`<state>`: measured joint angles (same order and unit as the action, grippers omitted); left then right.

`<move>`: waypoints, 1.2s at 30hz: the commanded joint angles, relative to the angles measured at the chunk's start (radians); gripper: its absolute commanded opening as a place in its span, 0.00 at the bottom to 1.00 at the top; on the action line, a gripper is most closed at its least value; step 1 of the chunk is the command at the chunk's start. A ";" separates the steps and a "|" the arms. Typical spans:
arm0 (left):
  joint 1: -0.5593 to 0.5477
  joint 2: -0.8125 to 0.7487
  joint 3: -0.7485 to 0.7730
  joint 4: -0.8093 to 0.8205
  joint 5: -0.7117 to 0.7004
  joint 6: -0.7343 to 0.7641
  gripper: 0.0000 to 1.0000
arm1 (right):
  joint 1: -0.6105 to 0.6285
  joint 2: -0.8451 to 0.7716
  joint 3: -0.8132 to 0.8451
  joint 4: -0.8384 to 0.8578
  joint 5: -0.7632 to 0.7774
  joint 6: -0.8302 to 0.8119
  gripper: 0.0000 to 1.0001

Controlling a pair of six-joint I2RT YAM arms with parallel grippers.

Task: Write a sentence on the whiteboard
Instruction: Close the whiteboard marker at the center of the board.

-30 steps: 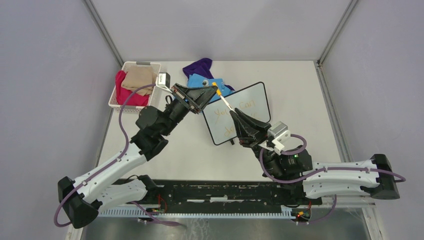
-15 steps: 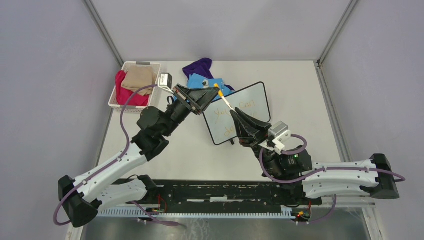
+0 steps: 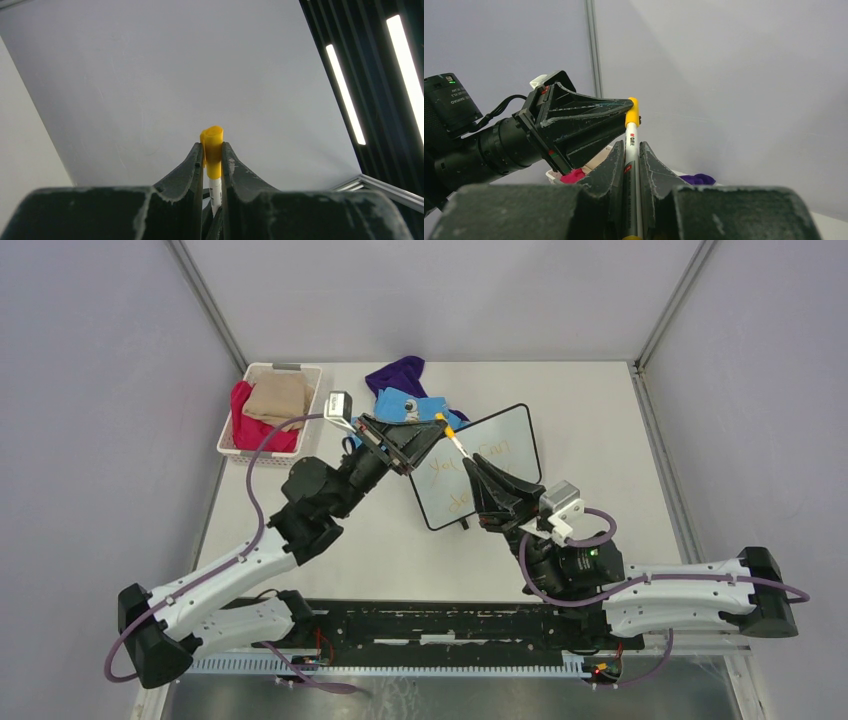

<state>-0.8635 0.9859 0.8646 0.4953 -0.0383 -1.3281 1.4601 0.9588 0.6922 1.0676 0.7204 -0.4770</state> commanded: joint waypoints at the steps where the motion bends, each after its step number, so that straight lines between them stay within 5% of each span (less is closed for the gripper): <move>1: -0.058 -0.003 0.026 0.032 -0.091 0.074 0.02 | 0.005 0.006 0.038 0.091 0.082 -0.019 0.00; 36: -0.106 0.112 0.048 0.142 0.034 0.099 0.02 | -0.051 0.034 0.027 0.167 0.109 -0.070 0.00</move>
<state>-0.9436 1.0908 0.8856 0.5945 -0.1326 -1.2812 1.4429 0.9924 0.6922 1.1820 0.8143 -0.5327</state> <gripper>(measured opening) 0.214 0.168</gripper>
